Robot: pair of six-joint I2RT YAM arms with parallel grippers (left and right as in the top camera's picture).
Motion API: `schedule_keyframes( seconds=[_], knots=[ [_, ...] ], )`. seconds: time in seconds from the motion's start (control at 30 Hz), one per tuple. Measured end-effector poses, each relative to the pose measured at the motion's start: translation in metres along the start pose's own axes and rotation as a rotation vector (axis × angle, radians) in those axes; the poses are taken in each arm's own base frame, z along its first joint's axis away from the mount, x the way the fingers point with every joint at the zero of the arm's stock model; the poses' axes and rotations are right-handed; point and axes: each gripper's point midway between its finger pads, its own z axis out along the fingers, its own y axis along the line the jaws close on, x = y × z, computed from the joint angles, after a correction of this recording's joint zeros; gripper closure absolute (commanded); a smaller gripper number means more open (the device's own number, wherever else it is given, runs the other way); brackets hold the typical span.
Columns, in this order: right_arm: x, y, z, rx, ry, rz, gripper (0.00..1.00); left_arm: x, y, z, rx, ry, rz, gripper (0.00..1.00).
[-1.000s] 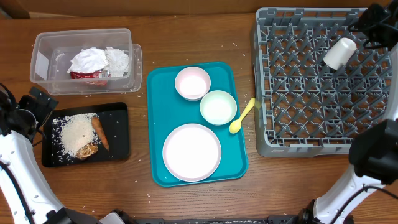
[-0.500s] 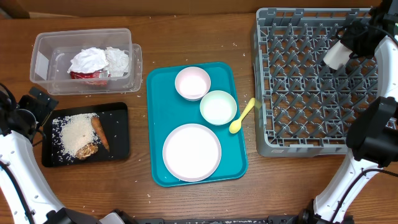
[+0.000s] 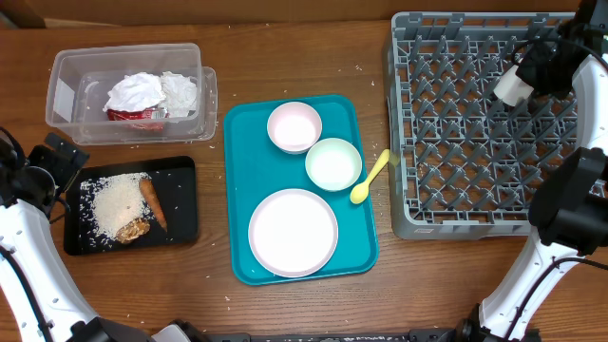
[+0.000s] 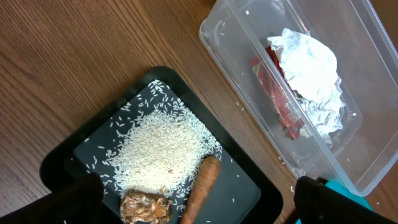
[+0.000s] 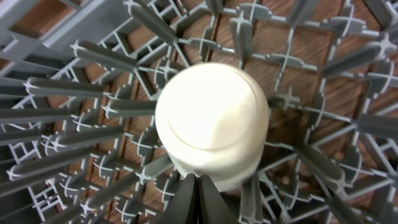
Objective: Sort waste into correct bins and load items into the dishwasher
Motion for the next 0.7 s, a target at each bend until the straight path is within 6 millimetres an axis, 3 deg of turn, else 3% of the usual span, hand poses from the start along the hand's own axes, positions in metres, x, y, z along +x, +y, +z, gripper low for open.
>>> schedule_keyframes(
  seconds=[0.33,0.53,0.7],
  knots=[
    [-0.047,0.018,-0.021,-0.067,-0.197,-0.027,0.95,0.000,0.000,0.000,0.000,0.000,0.000,0.00],
    [-0.047,0.017,-0.019,-0.064,-0.196,-0.027,0.96,0.000,0.000,0.000,0.000,0.000,0.000,0.00],
    [-0.030,0.010,-0.002,-0.042,-0.123,-0.017,0.96,0.000,0.000,0.000,0.000,0.000,0.000,0.00]
  ],
)
